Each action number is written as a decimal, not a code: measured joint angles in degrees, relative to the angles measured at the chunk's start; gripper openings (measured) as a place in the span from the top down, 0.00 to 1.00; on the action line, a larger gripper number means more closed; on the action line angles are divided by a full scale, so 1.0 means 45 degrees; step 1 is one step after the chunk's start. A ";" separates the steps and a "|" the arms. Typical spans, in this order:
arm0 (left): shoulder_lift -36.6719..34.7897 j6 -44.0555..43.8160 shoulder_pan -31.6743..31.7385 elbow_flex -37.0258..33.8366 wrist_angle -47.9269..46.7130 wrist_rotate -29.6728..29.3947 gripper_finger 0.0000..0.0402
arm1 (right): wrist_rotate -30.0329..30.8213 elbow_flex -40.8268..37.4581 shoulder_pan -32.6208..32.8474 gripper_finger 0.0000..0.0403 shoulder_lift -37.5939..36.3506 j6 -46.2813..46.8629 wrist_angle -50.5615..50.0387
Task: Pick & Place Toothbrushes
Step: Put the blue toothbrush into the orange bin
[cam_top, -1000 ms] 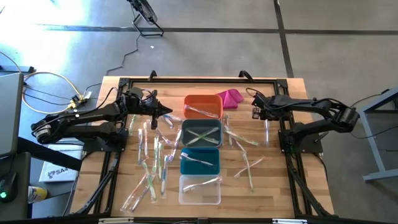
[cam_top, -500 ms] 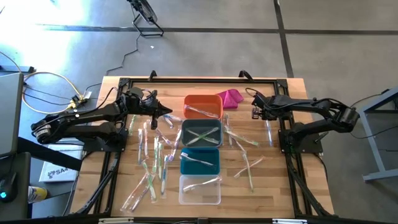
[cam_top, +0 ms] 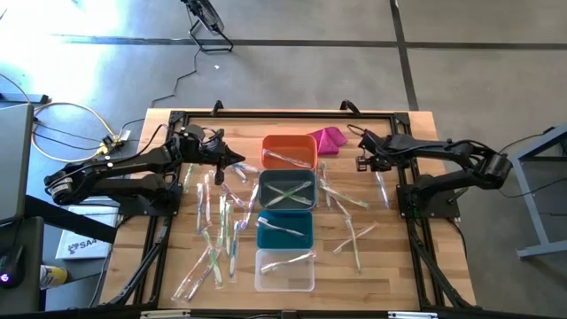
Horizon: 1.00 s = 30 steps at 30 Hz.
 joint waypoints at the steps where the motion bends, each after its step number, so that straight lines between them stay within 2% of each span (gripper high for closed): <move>1: 0.0000 0.0000 0.0000 0.0000 0.0000 0.0003 1.00 | -0.0077 0.0139 -0.0002 0.98 -0.0006 -0.0150 0.0011; 15: 0.0000 -0.0003 -0.0002 0.0005 0.0010 0.0005 1.00 | -0.0102 0.3584 0.0450 0.97 -0.0049 -0.2650 0.0389; 21: 0.0000 -0.0003 -0.0005 0.0005 0.0016 0.0005 1.00 | -0.0094 0.4619 0.1310 0.97 -0.0053 -0.3809 0.2718; 30: 0.0000 -0.0003 -0.0002 0.0010 0.0044 0.0005 1.00 | -0.0072 0.4706 0.2372 0.97 0.0045 -0.5661 0.6949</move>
